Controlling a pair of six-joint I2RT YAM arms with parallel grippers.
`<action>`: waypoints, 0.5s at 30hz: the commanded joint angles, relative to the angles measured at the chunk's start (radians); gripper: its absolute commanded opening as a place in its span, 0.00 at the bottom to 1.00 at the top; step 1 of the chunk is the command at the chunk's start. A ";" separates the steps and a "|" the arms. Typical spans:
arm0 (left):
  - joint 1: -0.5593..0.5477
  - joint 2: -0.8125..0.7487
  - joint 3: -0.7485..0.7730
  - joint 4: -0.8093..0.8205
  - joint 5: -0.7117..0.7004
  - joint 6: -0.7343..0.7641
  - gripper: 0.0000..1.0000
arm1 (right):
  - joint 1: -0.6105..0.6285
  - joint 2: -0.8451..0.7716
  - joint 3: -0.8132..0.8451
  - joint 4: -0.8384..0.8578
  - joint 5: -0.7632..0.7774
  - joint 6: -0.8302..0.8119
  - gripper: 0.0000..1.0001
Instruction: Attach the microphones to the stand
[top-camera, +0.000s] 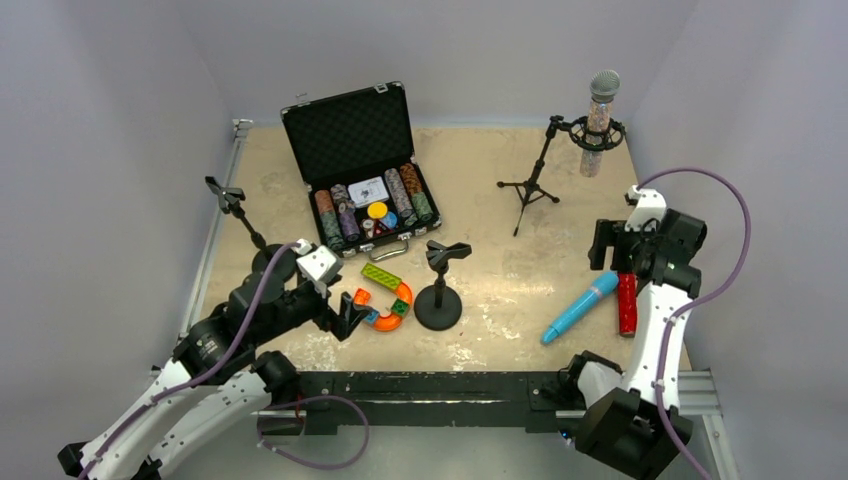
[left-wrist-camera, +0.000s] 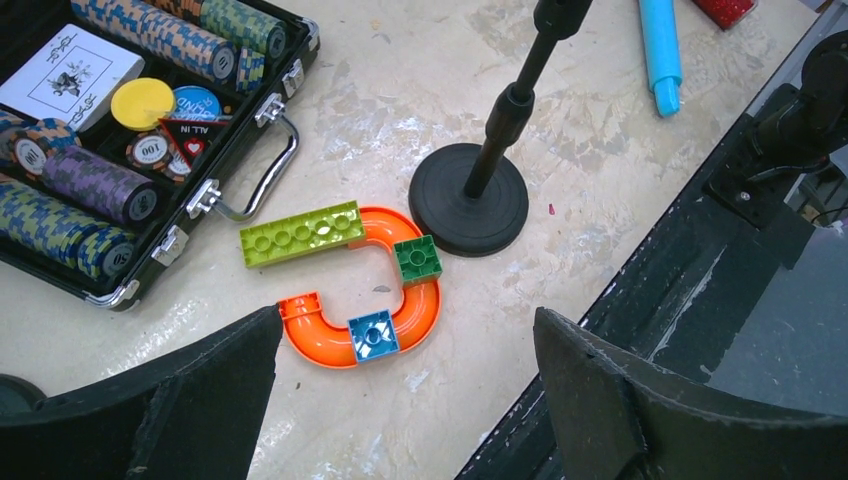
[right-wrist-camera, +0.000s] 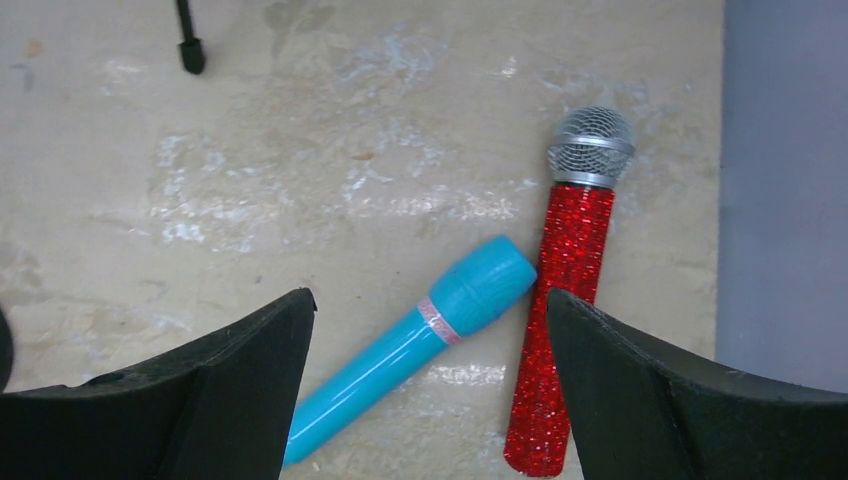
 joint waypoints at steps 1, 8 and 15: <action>0.001 -0.015 0.015 0.011 -0.023 0.014 0.99 | -0.015 0.022 -0.040 0.172 0.211 0.060 0.89; 0.000 -0.049 0.017 0.011 -0.039 0.015 0.99 | -0.089 0.147 -0.057 0.274 0.272 0.059 0.89; 0.001 -0.096 0.005 0.028 0.029 0.010 0.99 | -0.151 0.238 -0.066 0.309 0.219 -0.007 0.89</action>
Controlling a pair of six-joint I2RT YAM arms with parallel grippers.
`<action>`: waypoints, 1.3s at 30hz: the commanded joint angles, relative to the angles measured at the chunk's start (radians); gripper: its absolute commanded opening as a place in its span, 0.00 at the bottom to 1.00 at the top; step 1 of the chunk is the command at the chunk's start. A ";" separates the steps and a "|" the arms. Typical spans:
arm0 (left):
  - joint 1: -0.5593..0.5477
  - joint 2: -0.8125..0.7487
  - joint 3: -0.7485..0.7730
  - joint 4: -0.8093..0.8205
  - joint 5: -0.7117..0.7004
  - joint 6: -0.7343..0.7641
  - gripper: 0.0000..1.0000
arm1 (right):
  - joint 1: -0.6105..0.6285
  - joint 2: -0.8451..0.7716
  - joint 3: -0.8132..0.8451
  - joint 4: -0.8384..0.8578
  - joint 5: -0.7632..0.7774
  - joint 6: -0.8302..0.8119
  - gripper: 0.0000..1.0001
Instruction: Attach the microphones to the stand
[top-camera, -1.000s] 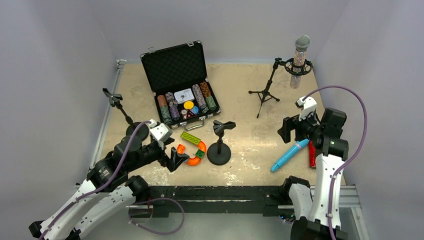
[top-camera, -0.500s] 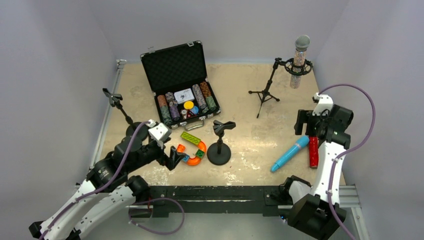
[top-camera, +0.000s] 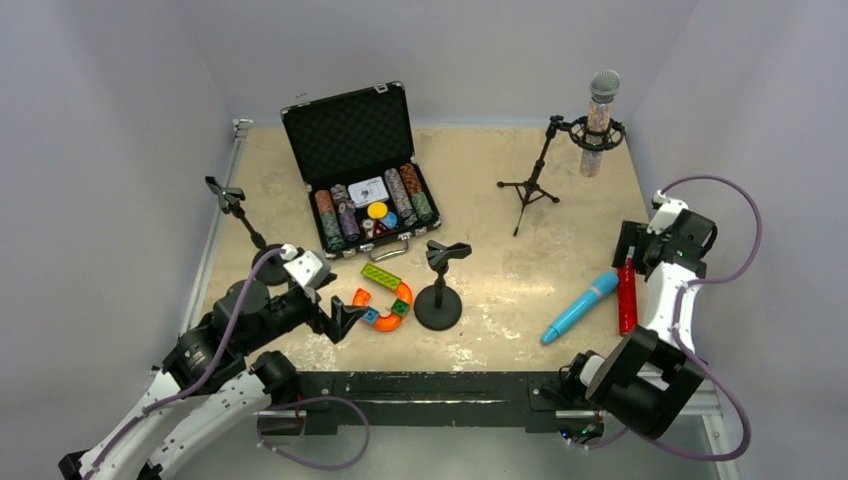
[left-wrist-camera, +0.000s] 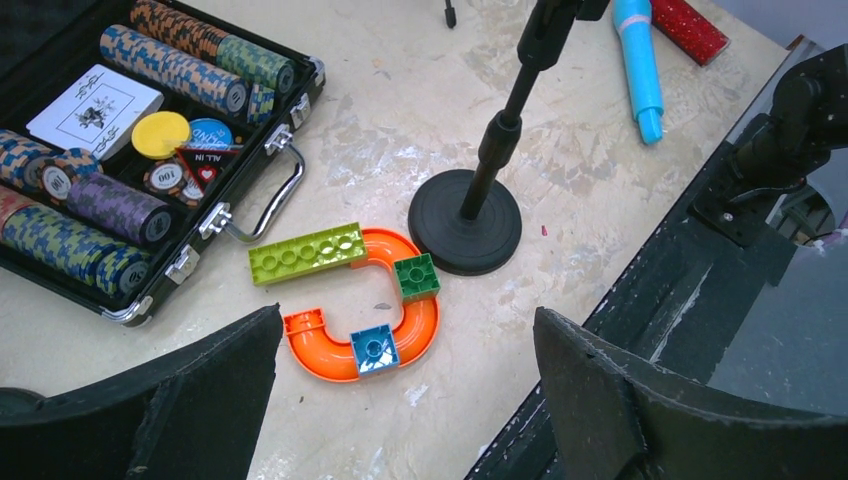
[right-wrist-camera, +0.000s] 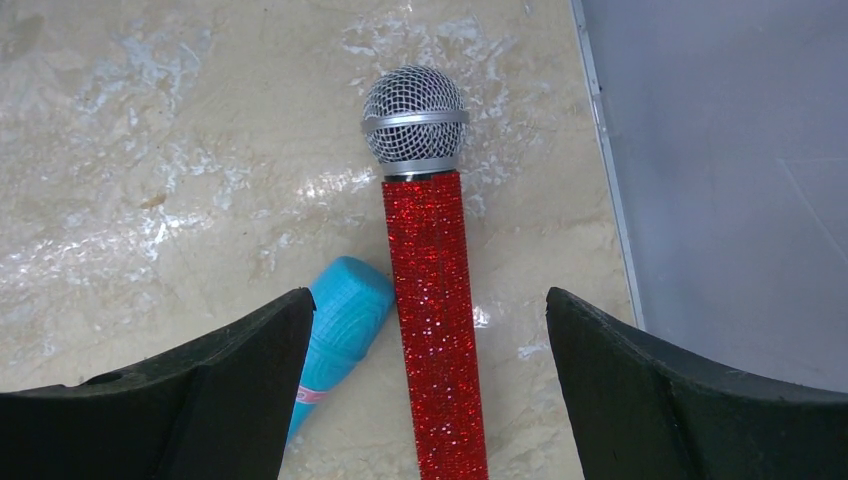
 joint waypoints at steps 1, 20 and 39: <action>0.001 -0.025 0.006 0.020 0.042 0.008 0.99 | -0.043 0.023 -0.004 0.064 -0.025 -0.062 0.90; 0.001 -0.012 -0.001 0.010 -0.018 0.006 0.99 | -0.120 0.236 -0.035 0.006 -0.057 -0.336 0.70; 0.001 -0.004 -0.002 0.013 -0.017 0.007 0.99 | -0.121 0.338 -0.037 0.042 -0.062 -0.310 0.11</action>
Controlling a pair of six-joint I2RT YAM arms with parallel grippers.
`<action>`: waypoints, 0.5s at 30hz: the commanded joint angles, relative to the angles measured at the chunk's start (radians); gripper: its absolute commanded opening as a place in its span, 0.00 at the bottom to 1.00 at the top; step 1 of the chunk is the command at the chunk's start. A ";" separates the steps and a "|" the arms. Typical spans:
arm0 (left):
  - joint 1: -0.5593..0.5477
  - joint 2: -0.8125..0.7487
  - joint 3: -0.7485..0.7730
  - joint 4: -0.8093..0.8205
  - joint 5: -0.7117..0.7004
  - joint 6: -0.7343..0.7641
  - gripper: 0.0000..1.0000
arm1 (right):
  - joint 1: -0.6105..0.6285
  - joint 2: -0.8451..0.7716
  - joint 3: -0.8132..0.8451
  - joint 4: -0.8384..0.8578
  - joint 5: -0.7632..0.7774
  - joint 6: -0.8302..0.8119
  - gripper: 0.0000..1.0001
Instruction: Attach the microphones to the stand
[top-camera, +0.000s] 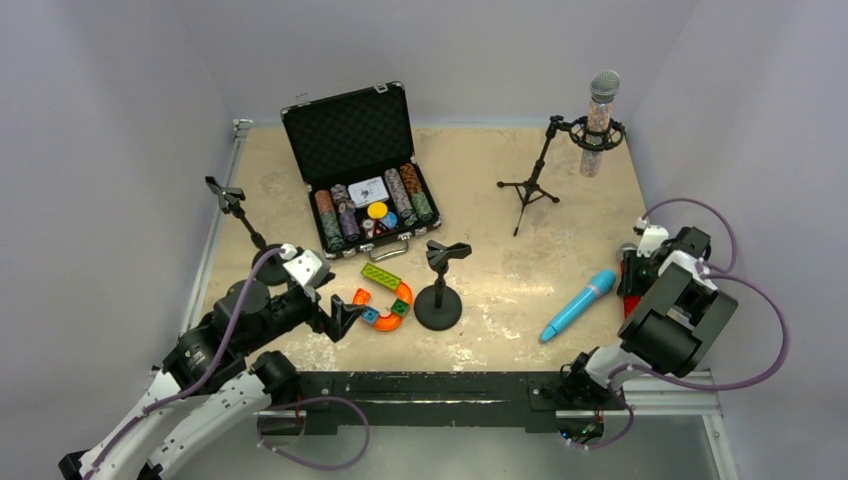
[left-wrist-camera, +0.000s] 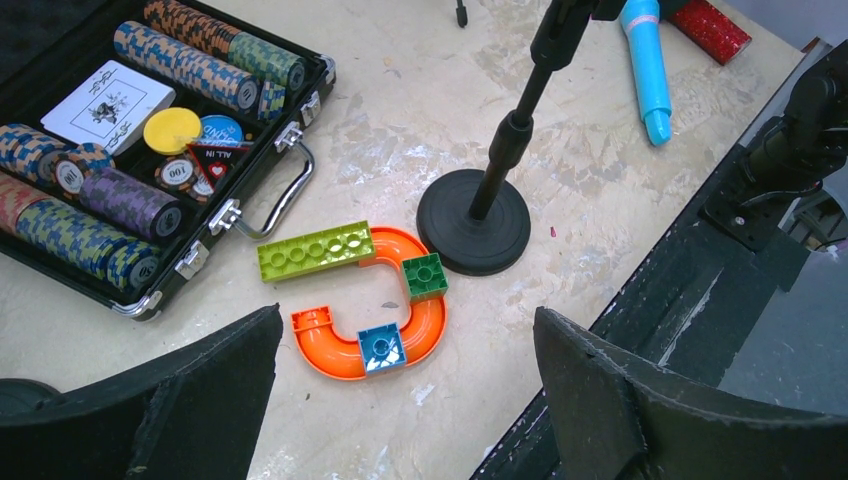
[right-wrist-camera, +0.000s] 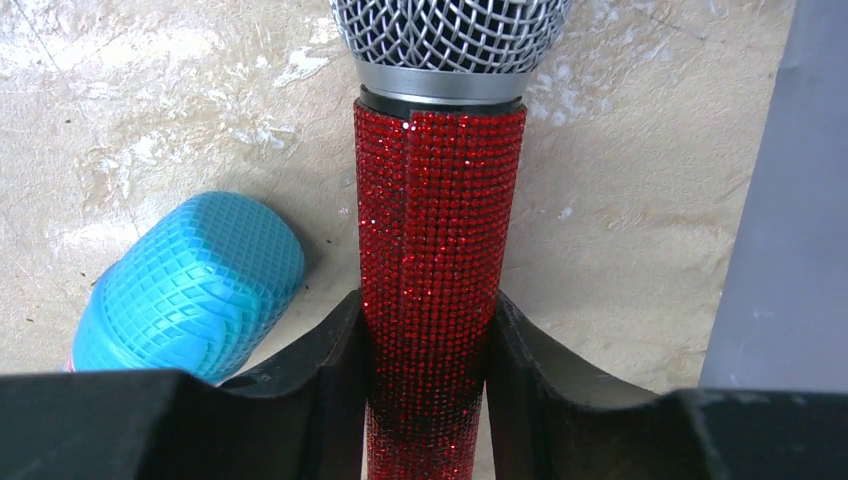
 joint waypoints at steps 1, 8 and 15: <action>0.001 0.004 -0.001 0.014 -0.001 0.008 0.99 | -0.005 -0.054 -0.022 0.031 0.021 -0.006 0.07; 0.001 -0.017 0.002 0.015 0.001 0.008 0.99 | -0.005 -0.342 0.004 -0.047 0.016 -0.039 0.00; 0.001 -0.045 0.002 0.023 -0.001 0.001 0.99 | -0.005 -0.549 0.065 -0.310 -0.185 -0.199 0.00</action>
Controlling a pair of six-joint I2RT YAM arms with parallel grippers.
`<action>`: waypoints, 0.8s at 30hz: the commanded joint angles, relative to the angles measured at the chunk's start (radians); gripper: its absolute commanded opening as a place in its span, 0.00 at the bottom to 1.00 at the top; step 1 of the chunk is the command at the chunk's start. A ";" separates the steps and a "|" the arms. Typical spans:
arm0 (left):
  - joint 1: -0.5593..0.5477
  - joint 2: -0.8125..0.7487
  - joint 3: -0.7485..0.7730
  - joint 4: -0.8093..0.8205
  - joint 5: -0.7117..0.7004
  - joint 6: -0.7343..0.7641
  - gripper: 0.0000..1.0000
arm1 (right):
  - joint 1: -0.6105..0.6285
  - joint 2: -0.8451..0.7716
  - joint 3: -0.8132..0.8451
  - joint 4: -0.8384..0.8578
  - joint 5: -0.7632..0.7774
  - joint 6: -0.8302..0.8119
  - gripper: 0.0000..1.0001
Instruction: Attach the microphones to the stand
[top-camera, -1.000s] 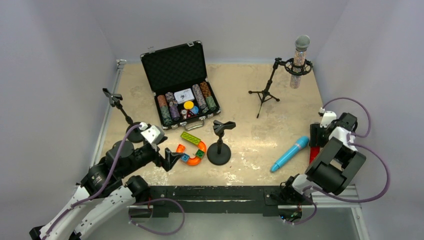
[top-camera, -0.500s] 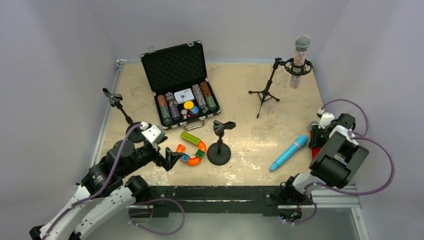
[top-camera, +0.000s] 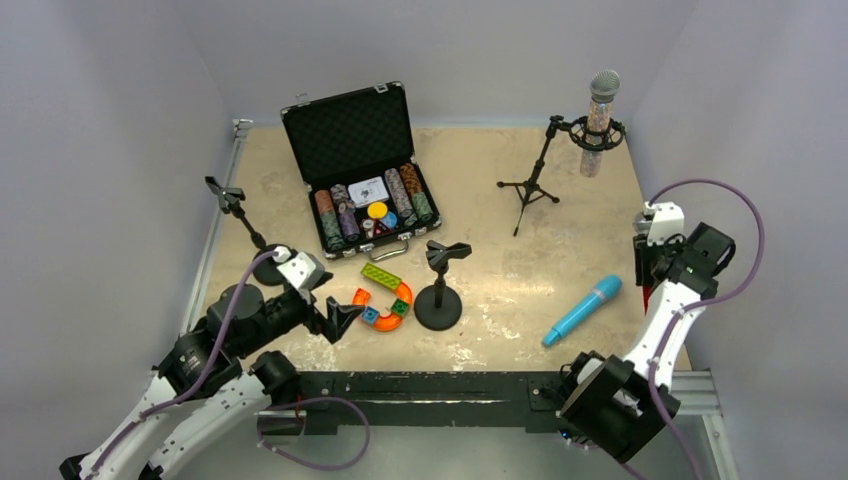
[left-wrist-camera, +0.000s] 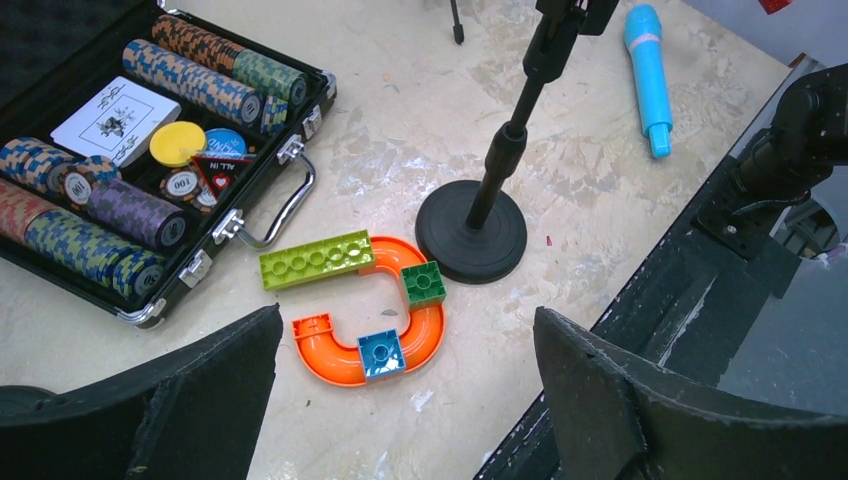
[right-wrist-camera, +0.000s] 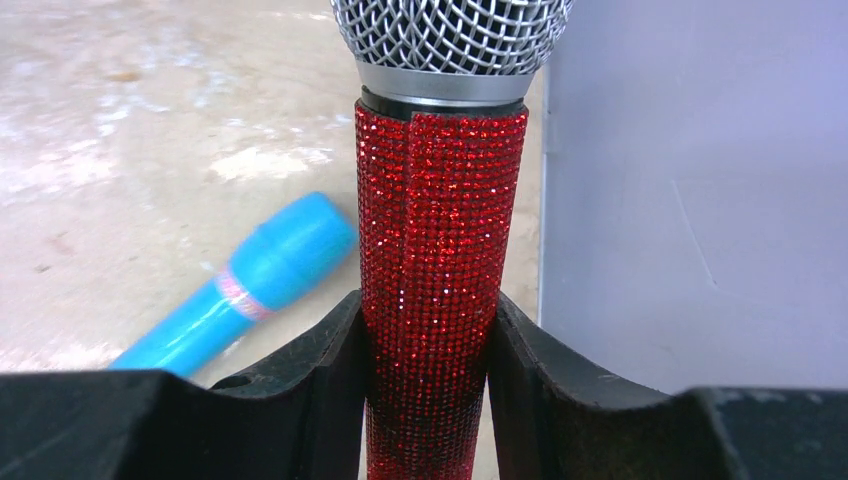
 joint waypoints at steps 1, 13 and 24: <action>0.001 -0.018 0.001 0.023 -0.005 -0.003 0.99 | -0.005 -0.091 0.057 -0.239 -0.219 -0.171 0.00; 0.001 -0.036 -0.055 0.139 0.138 -0.247 0.99 | 0.074 -0.135 0.028 -0.653 -0.538 -0.577 0.00; 0.001 0.044 -0.040 0.282 0.227 -0.457 0.99 | 0.296 -0.197 0.085 -0.807 -0.778 -0.640 0.00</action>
